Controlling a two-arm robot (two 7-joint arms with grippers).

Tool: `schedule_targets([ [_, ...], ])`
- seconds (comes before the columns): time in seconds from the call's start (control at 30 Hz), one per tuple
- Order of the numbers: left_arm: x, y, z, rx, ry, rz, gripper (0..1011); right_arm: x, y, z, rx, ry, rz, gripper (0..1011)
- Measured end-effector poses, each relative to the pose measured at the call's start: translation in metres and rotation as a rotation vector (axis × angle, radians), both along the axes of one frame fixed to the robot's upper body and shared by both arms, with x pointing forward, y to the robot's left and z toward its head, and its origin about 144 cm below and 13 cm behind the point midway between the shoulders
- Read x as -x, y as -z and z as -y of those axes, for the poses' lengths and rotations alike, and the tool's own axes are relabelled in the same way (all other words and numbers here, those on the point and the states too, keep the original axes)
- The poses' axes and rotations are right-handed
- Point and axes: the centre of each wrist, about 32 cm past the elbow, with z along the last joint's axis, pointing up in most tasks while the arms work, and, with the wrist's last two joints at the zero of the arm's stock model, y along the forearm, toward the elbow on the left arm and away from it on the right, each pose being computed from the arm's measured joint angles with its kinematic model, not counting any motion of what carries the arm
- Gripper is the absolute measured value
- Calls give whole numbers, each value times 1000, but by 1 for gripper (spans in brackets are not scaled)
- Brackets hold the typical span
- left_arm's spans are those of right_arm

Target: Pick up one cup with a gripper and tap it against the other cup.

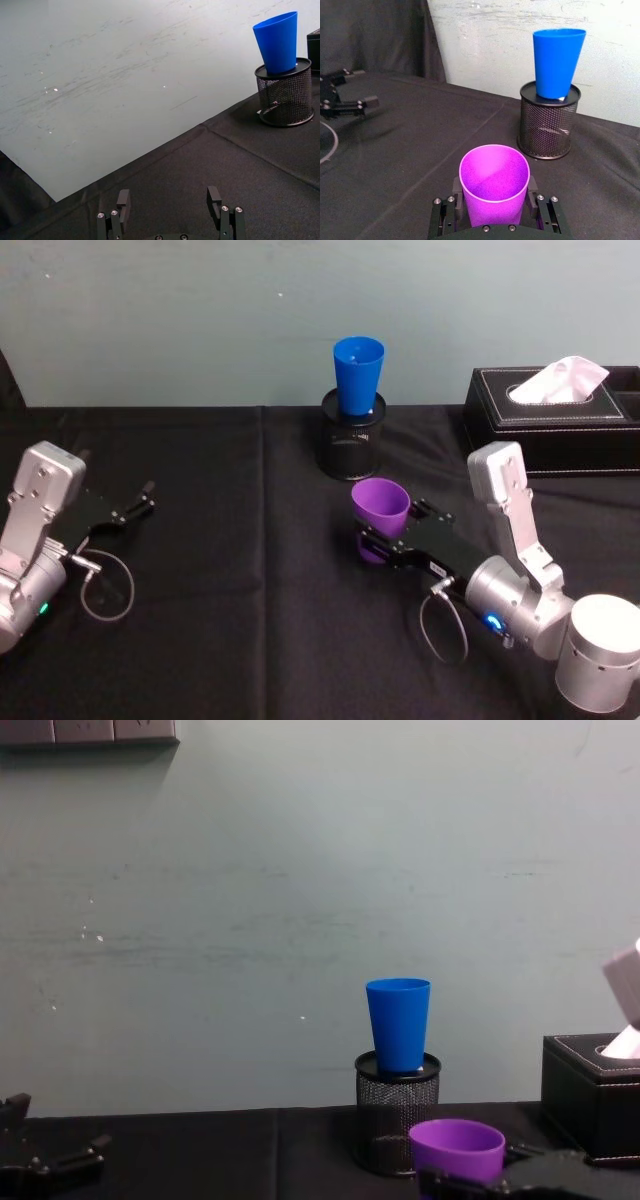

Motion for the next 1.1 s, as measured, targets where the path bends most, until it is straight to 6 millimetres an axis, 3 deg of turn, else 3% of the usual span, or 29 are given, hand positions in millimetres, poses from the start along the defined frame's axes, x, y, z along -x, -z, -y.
schedule_targets([
  [0.27,0,0,0,0,0,0,1000,-4,13,-1,41,8,21,726],
  [0.67,0,0,0,0,0,0,1000,1,11,2,-11,39,44,1003],
  [0.97,0,0,0,0,0,0,1000,15,1,9,-110,44,193,1003],
  [1.1,0,0,0,0,0,0,1000,19,-2,12,-117,122,245,1003],
])
